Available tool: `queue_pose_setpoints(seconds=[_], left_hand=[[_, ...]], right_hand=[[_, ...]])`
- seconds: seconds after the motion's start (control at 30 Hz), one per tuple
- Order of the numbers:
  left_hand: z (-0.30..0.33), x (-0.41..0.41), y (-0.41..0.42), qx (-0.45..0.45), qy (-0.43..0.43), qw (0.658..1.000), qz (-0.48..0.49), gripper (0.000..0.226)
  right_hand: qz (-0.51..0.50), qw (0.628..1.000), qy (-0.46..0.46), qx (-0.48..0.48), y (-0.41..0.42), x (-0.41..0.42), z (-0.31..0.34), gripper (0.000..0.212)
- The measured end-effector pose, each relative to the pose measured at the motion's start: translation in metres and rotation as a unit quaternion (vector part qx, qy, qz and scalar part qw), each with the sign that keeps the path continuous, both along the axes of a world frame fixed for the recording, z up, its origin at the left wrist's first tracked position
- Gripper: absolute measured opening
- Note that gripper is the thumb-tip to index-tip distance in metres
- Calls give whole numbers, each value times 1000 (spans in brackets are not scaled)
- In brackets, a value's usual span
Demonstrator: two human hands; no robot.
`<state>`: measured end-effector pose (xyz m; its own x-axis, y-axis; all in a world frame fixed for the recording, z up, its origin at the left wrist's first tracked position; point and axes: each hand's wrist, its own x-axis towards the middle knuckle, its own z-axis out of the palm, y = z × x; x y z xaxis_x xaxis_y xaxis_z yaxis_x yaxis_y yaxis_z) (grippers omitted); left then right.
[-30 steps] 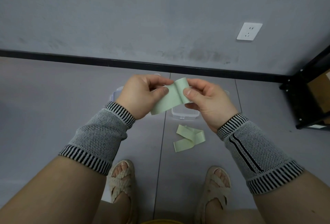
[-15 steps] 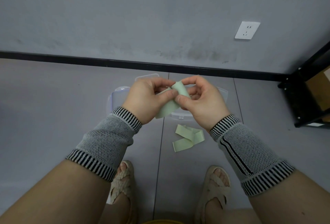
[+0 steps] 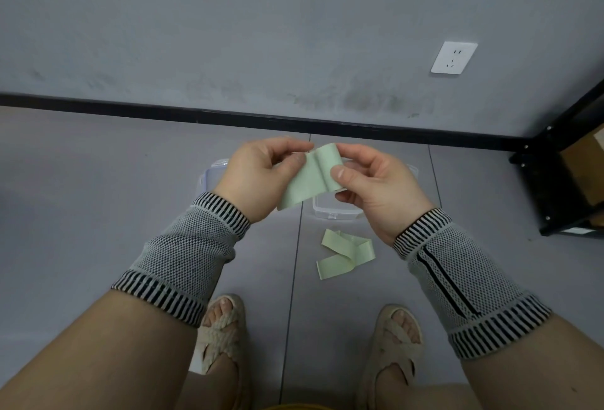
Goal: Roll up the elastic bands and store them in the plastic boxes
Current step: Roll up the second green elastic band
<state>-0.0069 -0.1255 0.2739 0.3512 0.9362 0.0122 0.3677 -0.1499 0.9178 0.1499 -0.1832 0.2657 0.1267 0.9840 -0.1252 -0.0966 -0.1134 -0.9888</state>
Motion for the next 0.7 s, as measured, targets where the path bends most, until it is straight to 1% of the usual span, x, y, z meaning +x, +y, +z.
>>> queue_pose_setpoints(seconds=[0.13,0.27,0.37,0.57,0.7], left_hand=[[2,-2,2,-3,12,1000,-4,20],[2,-5,2,-13,7,1000,-15,18],[4,-6,3,-1,10,1000,-11,17],[10,-5,0,12,4,1000,-28,22],[7,-1,0,12,12,1000,-22,16]], right_hand=[[-5,999,34,-4,0,3,2,24],[8,998,56,-18,-1,7,3,24],[8,998,61,-9,-2,7,4,24],[-16,1000,1,15,-1,1,3,25],[-31,999,-29,21,-1,-3,2,25]])
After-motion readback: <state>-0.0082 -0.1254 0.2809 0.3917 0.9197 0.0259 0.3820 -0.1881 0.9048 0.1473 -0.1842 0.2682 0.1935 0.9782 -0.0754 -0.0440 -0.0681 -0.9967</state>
